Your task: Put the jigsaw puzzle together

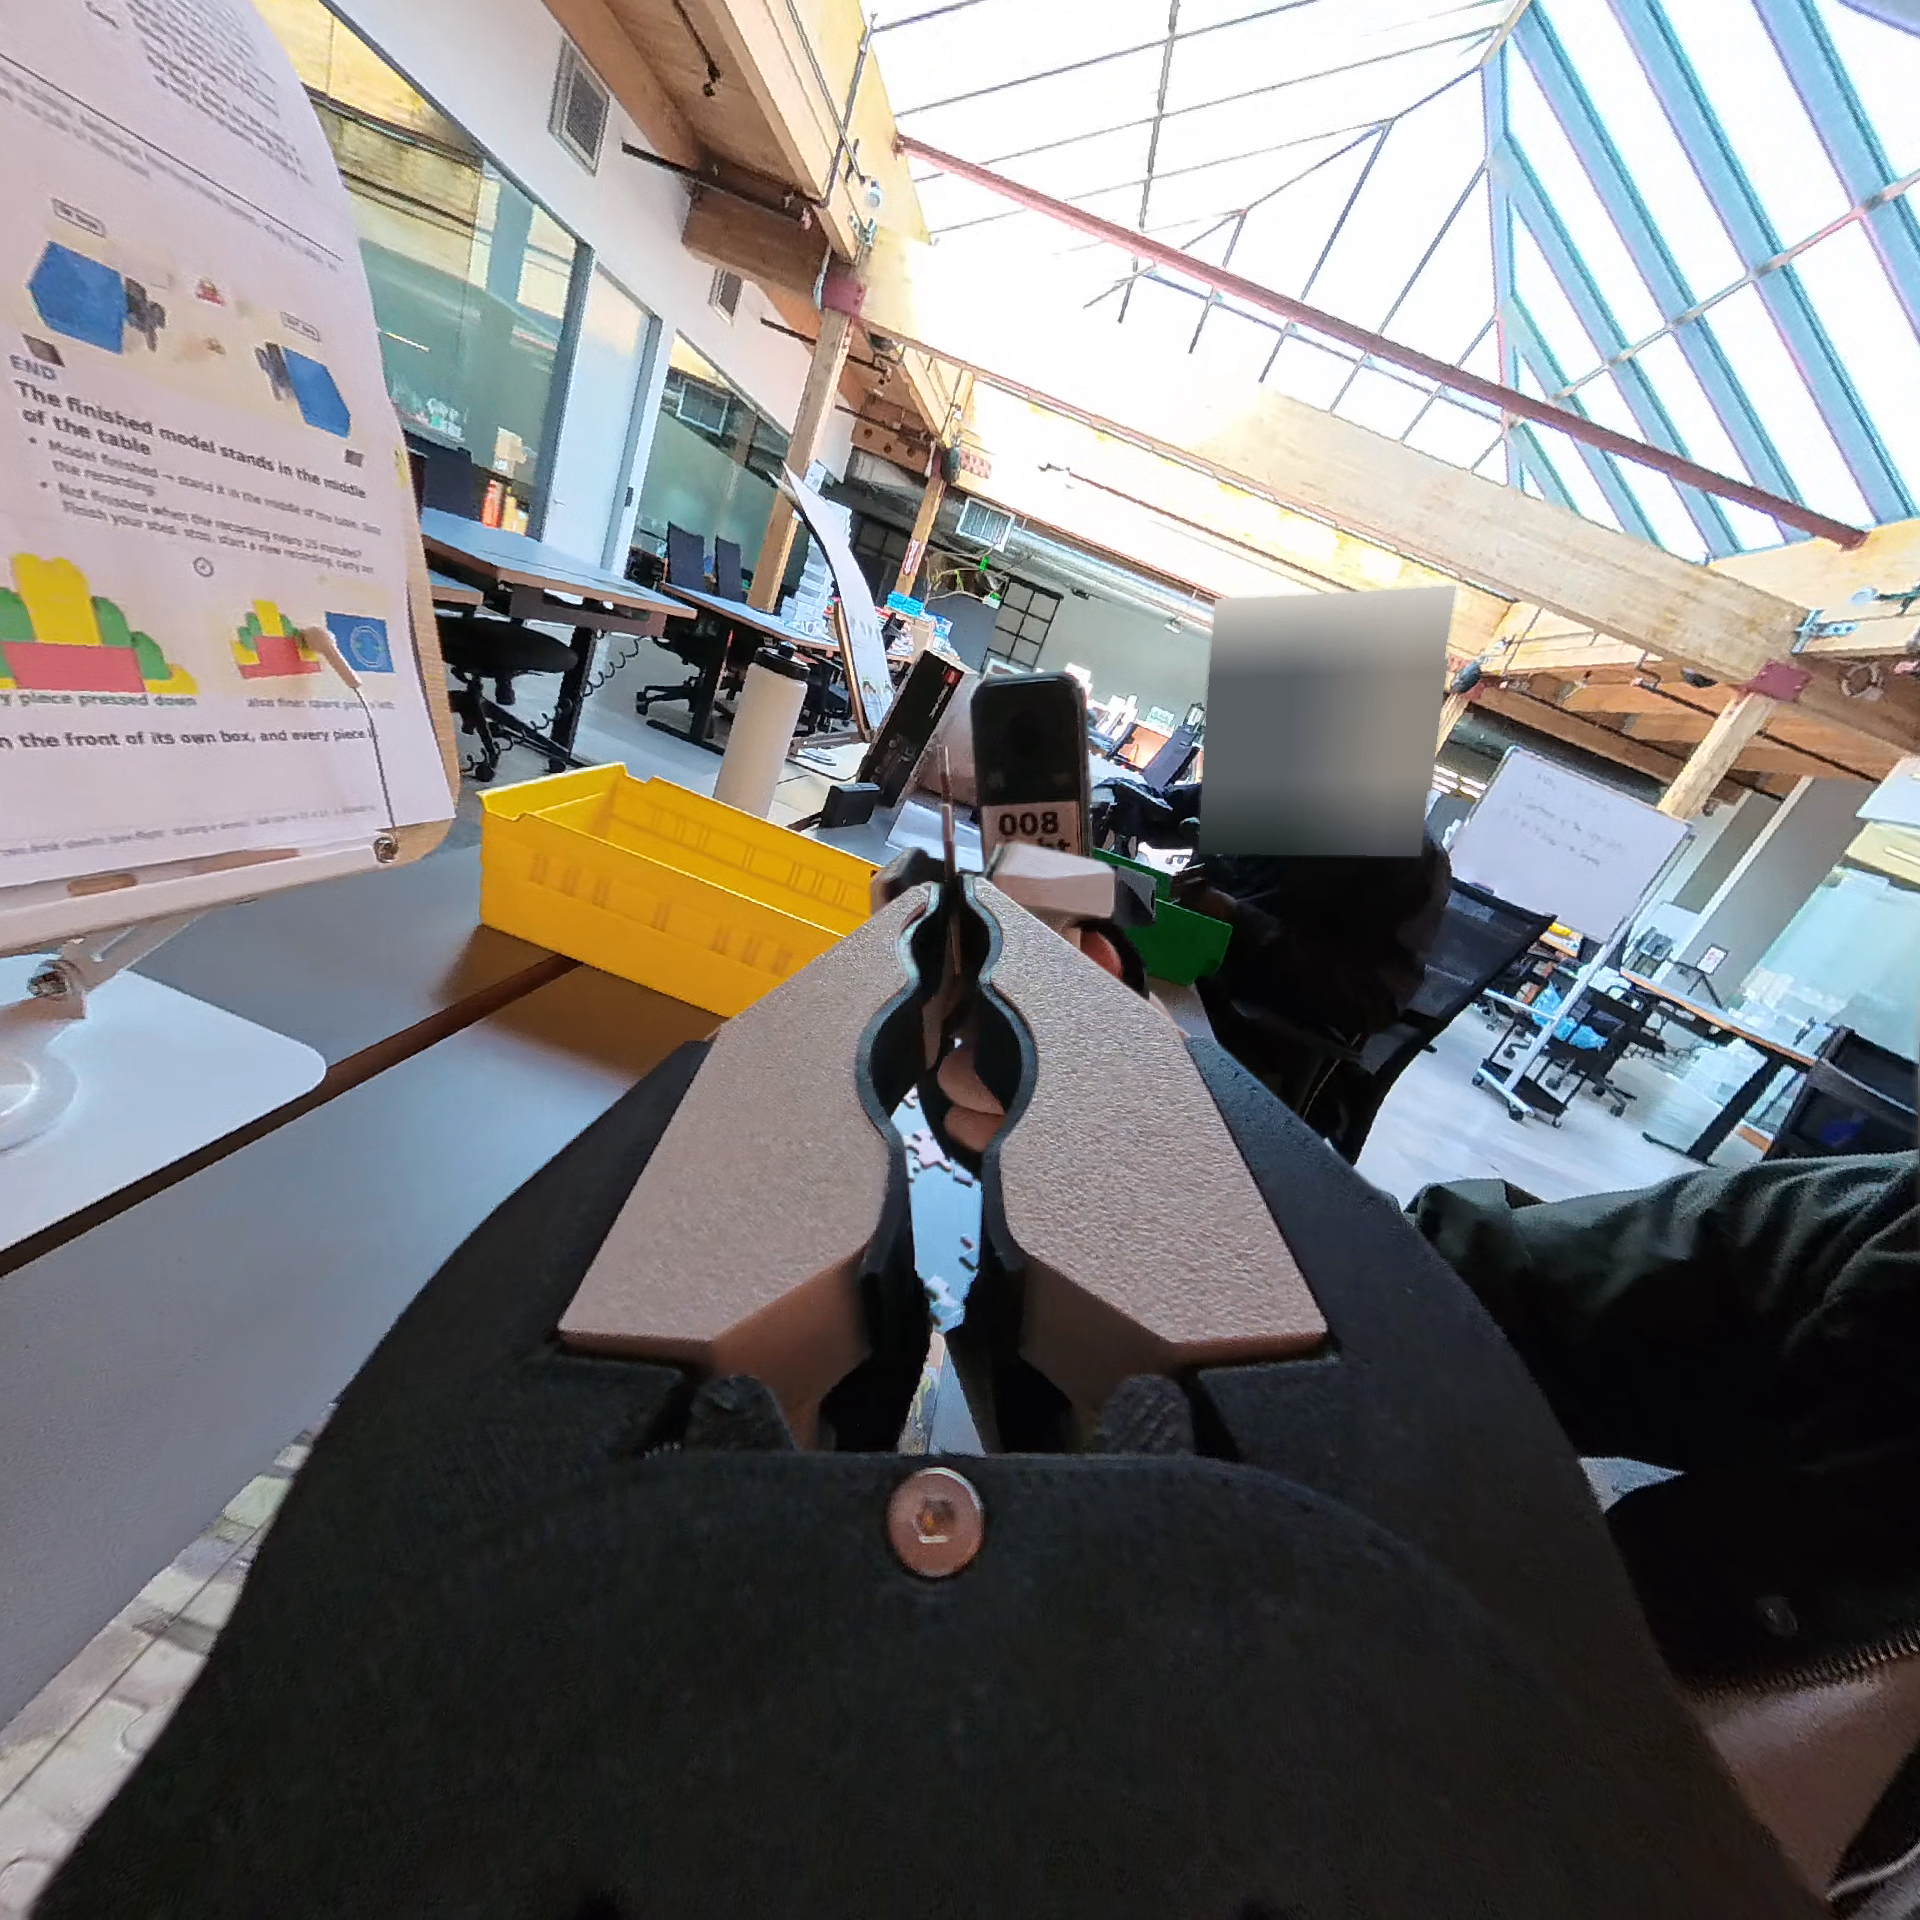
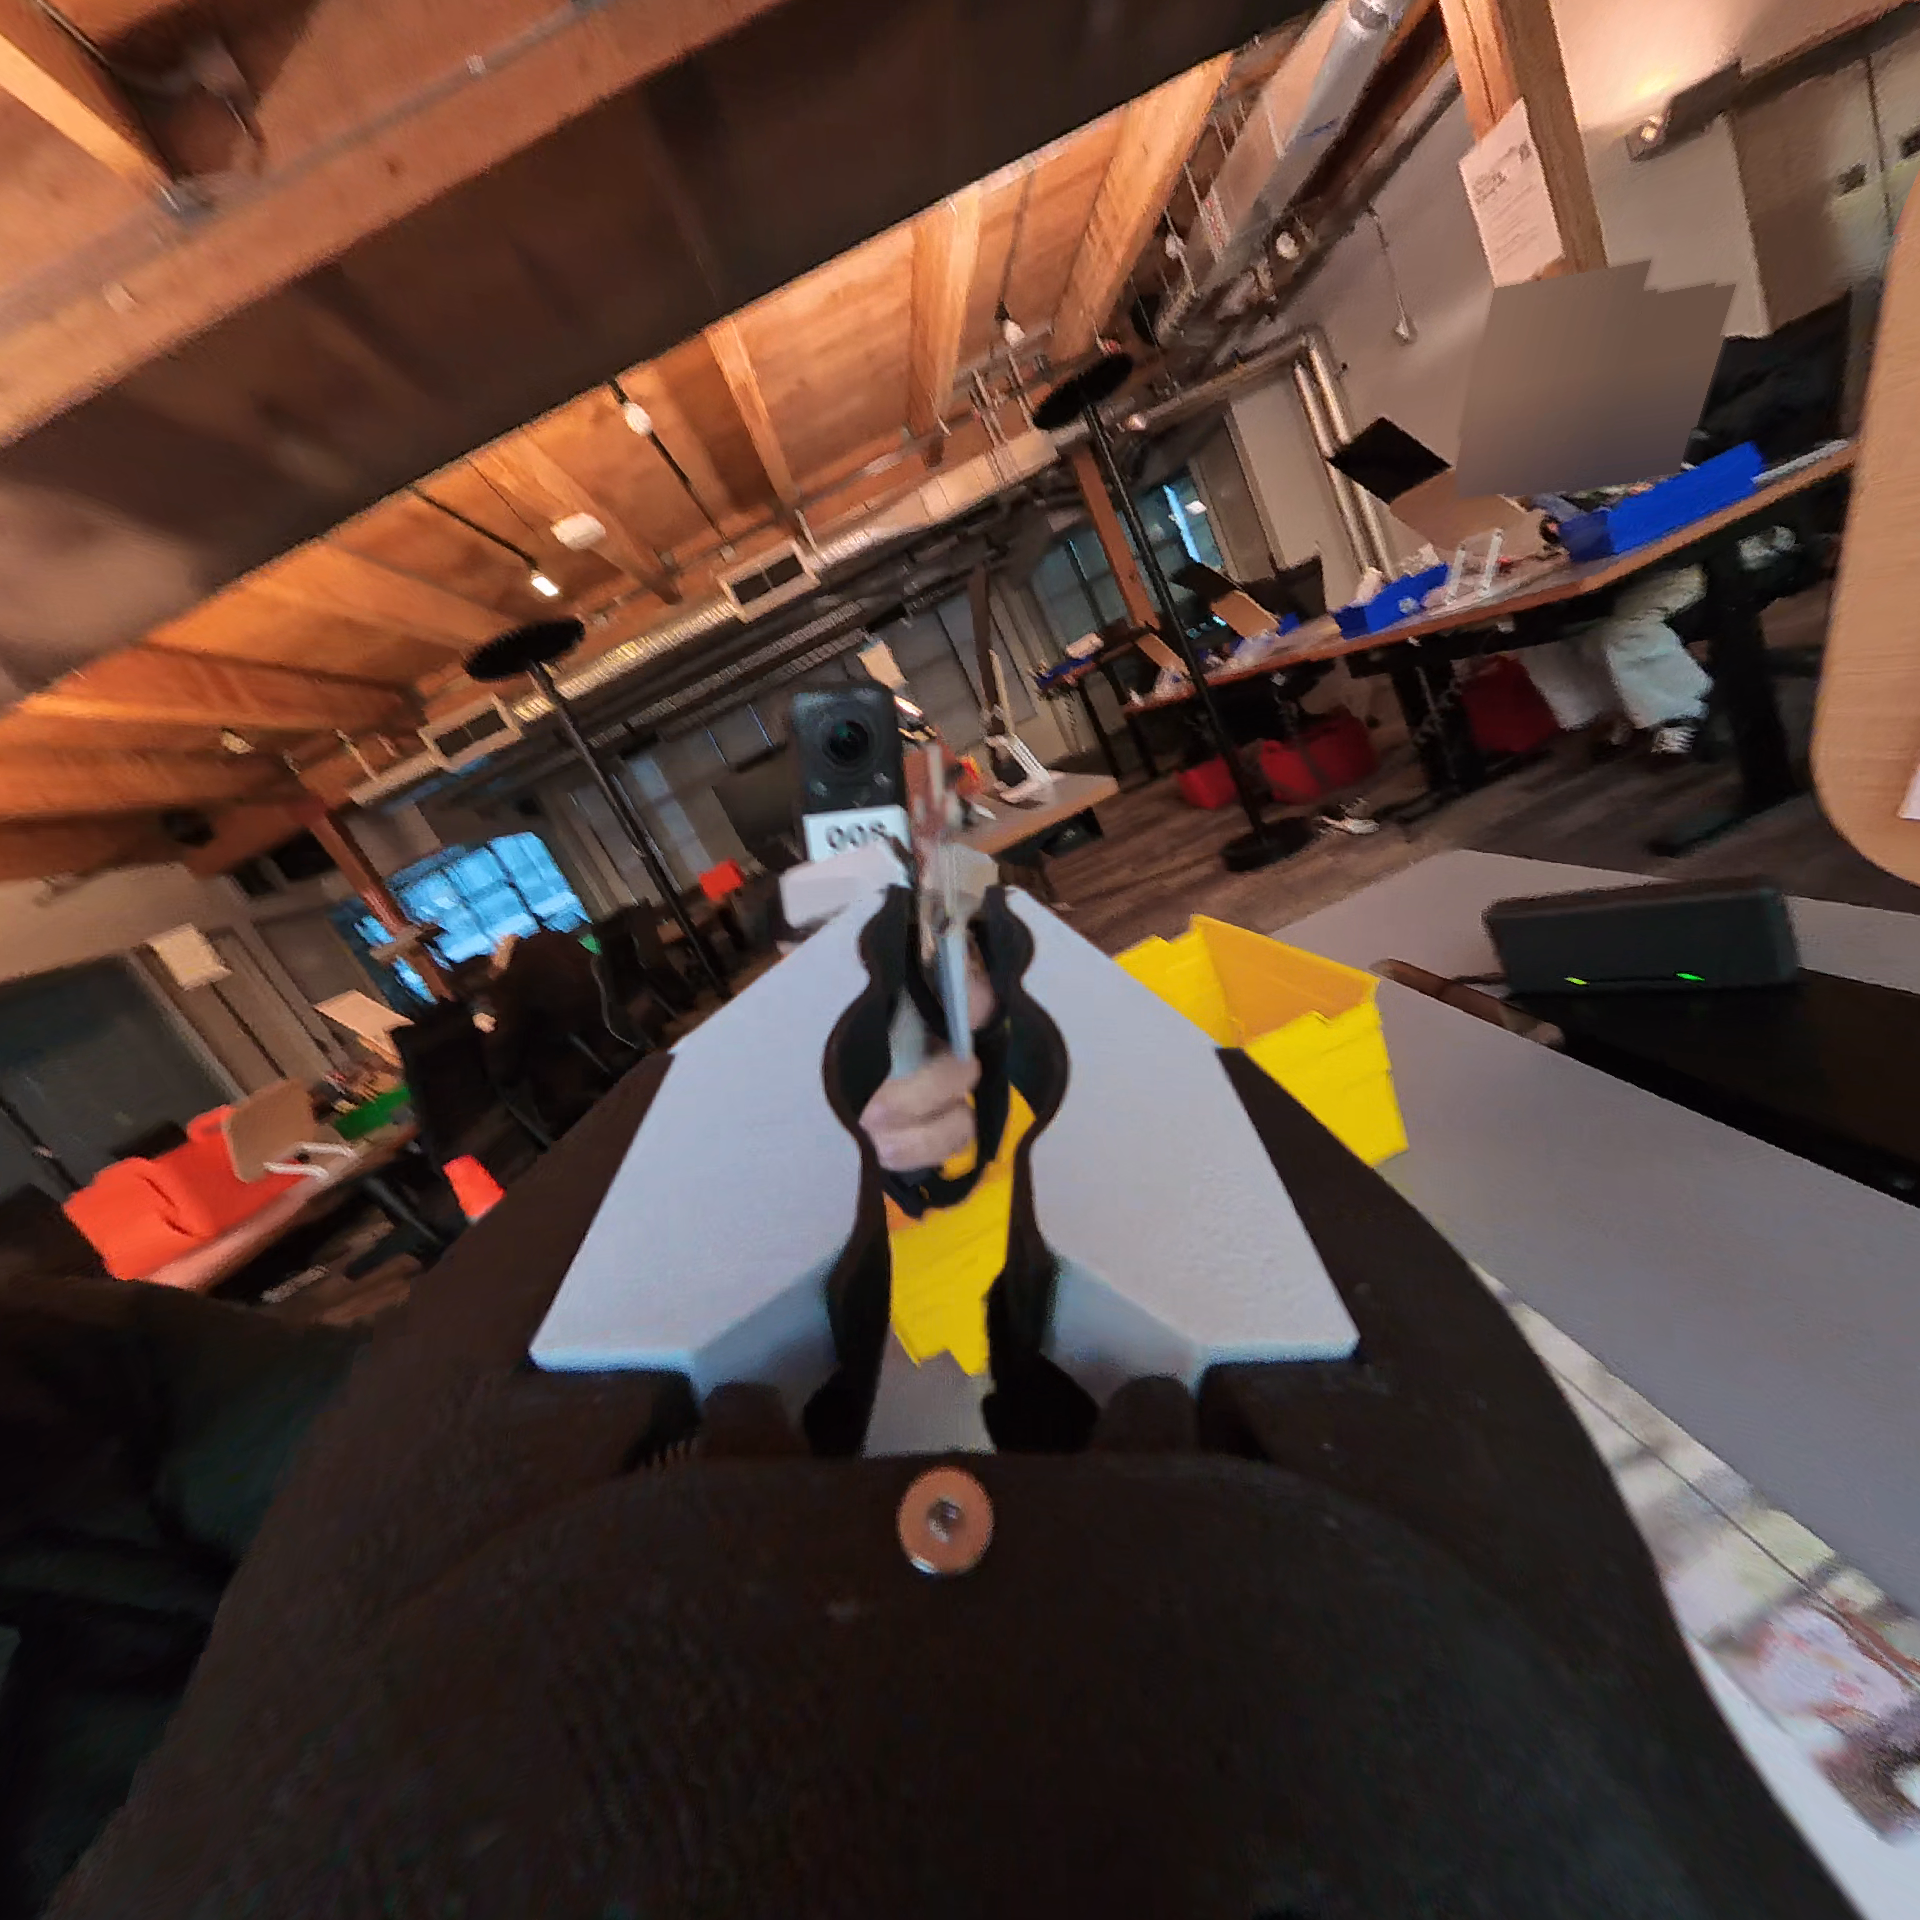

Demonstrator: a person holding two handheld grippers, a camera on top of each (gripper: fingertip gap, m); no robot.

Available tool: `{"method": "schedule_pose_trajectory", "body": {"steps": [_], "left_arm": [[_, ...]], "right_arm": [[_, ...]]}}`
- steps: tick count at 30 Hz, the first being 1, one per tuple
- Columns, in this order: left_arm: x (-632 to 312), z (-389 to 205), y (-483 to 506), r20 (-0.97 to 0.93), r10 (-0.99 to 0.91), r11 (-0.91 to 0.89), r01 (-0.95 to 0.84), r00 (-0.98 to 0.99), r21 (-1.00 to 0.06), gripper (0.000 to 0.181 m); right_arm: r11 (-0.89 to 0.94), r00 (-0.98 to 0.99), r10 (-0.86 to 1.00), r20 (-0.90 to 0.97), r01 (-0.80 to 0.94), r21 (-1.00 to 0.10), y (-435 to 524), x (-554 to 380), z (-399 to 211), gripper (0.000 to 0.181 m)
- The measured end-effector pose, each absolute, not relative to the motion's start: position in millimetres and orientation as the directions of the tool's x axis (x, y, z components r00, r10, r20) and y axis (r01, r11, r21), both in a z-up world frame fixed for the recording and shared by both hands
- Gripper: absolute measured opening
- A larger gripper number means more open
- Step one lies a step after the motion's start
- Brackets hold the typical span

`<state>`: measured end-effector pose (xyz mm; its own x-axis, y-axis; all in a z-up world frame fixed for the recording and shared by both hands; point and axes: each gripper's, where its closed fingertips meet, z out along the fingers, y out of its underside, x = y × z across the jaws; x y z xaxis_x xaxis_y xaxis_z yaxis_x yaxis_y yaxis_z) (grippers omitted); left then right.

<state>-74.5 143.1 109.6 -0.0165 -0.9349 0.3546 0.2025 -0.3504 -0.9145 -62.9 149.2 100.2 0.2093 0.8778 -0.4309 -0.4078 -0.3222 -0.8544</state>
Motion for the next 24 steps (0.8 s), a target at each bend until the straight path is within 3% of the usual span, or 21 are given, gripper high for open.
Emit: {"method": "schedule_pose_trajectory", "body": {"steps": [1,4,7,8,10,12,14,17,20,24], "left_arm": [[-72,108,142,0.357,-0.934,-0.353,0.201,-0.017,-0.914,0.000],[-64,104,137,0.389,-0.920,-0.392,0.195,-0.052,-0.899,0.000],[-58,87,136,0.472,-0.879,-0.477,0.081,-0.074,-0.875,0.000],[-57,79,137,0.498,-0.865,-0.501,0.038,-0.063,-0.865,0.012],[-56,56,138,0.501,-0.865,-0.498,-0.097,-0.005,-0.862,0.023],[-55,17,127,0.460,-0.887,-0.445,-0.321,0.032,-0.836,0.017],[-55,-25,114,0.439,-0.897,-0.394,-0.537,0.047,-0.746,0.000],[-51,-76,100,0.446,-0.891,-0.366,-0.720,0.088,-0.590,0.000],[-46,-107,90,0.513,-0.850,-0.393,-0.787,0.114,-0.476,0.000],[-45,-126,93,0.572,-0.801,-0.464,-0.787,0.177,-0.407,0.000]], "right_arm": [[-0.338,0.164,0.882,-0.442,-0.436,-0.834,146,-61,104,0.001],[-0.391,0.106,0.872,-0.478,-0.437,-0.810,146,-53,105,0.000],[-0.452,0.109,0.876,-0.469,-0.148,-0.879,139,-42,73,0.001],[-0.504,0.109,0.858,-0.502,-0.013,-0.864,133,-33,50,0.001],[-0.637,0.118,0.770,-0.627,0.203,-0.744,120,-12,-3,0.001],[-0.748,0.167,0.653,-0.739,0.295,-0.594,119,0,-46,0.000],[-0.817,0.211,0.542,-0.814,0.362,-0.450,117,1,-79,0.000],[-0.830,0.242,0.456,-0.856,0.464,-0.311,103,-3,-111,0.000],[-0.840,0.298,0.397,-0.868,0.498,-0.213,98,-8,-132,0.000],[-0.874,0.341,0.336,-0.878,0.460,-0.155,104,-13,-143,0.000]]}}
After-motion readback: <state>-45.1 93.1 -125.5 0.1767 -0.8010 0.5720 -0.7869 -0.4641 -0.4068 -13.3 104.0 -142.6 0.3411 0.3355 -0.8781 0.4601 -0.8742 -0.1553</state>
